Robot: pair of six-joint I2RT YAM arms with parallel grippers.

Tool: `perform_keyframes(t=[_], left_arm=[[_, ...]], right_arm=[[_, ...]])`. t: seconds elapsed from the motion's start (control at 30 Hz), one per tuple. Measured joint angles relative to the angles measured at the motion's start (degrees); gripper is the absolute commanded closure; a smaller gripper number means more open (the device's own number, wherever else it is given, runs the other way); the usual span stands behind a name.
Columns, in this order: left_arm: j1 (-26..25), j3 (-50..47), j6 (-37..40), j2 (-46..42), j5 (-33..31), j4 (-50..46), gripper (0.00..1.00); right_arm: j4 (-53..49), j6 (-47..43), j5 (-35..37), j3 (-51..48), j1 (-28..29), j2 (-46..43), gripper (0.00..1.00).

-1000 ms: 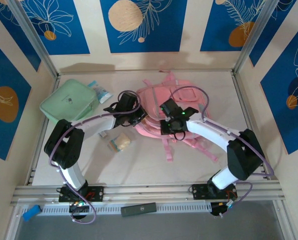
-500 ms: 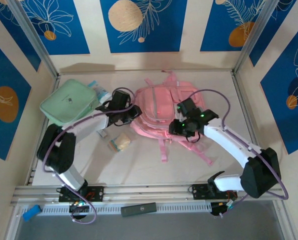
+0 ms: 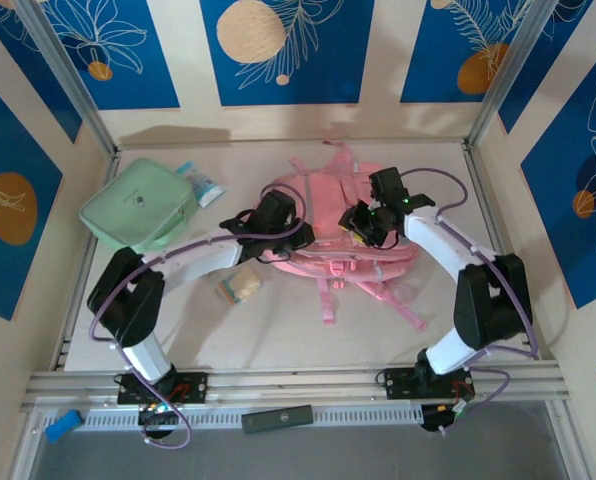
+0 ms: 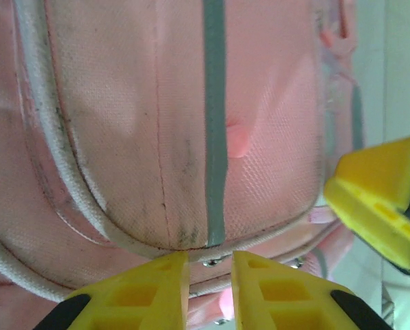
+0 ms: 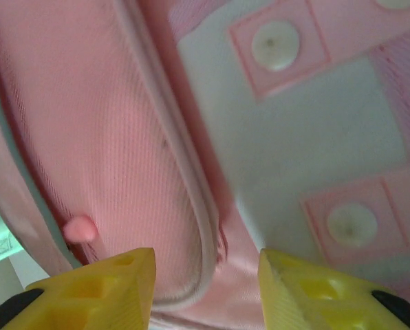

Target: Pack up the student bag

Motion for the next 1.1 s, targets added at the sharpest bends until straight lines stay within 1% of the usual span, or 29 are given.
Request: perform_keyframes(t=[0.03, 0.1, 0.23, 0.27, 0.4, 0.5, 0.7, 0.83, 0.97, 1.1], left_arm=[[0.0, 0.0, -0.15, 0.42, 0.0, -0.04, 0.76], [0.0, 0.33, -0.5, 0.98, -0.02, -0.28, 0.76], [-0.35, 0.44, -1.31, 1.07, -0.7, -0.24, 0.66], [-0.59, 0.42, -1.77, 1.05, -1.38, -0.48, 0.66], [-2.12, -0.07, -3.32, -0.98, -5.62, -3.91, 0.62], [-4.85, 0.31, -3.82, -3.32, -9.9, -8.28, 0.59], [-10.38, 5.99, -3.82, -3.13, -16.74, -17.66, 0.55], [-12.57, 13.73, -2.86, 0.87, -20.24, -22.8, 0.52], [-13.42, 23.76, -0.92, 8.13, -23.96, -29.2, 0.51], [-13.97, 25.88, -0.28, 11.54, -27.32, -33.46, 0.51]], right_arm=[[0.37, 0.26, -0.11, 0.26, 0.07, 0.9, 0.61], [1.05, 0.5, -0.44, 1.11, 0.46, 2.89, 0.75], [1.92, 1.29, -1.33, 1.95, 0.76, 4.33, 0.96], [2.21, 1.18, -1.53, 1.97, 0.79, 4.33, 1.0], [3.85, 2.86, -1.84, 1.88, 1.62, 3.58, 1.0], [6.19, 5.4, -1.99, 0.33, 2.19, 1.57, 1.0], [9.38, 10.05, -2.19, -1.64, 3.69, 0.17, 1.0], [10.64, 11.69, -2.23, -1.92, 4.55, 0.17, 1.0], [12.63, 12.87, -2.93, -2.91, 4.61, 0.17, 1.0], [13.27, 13.51, -3.5, -3.21, 4.39, 0.17, 1.0]])
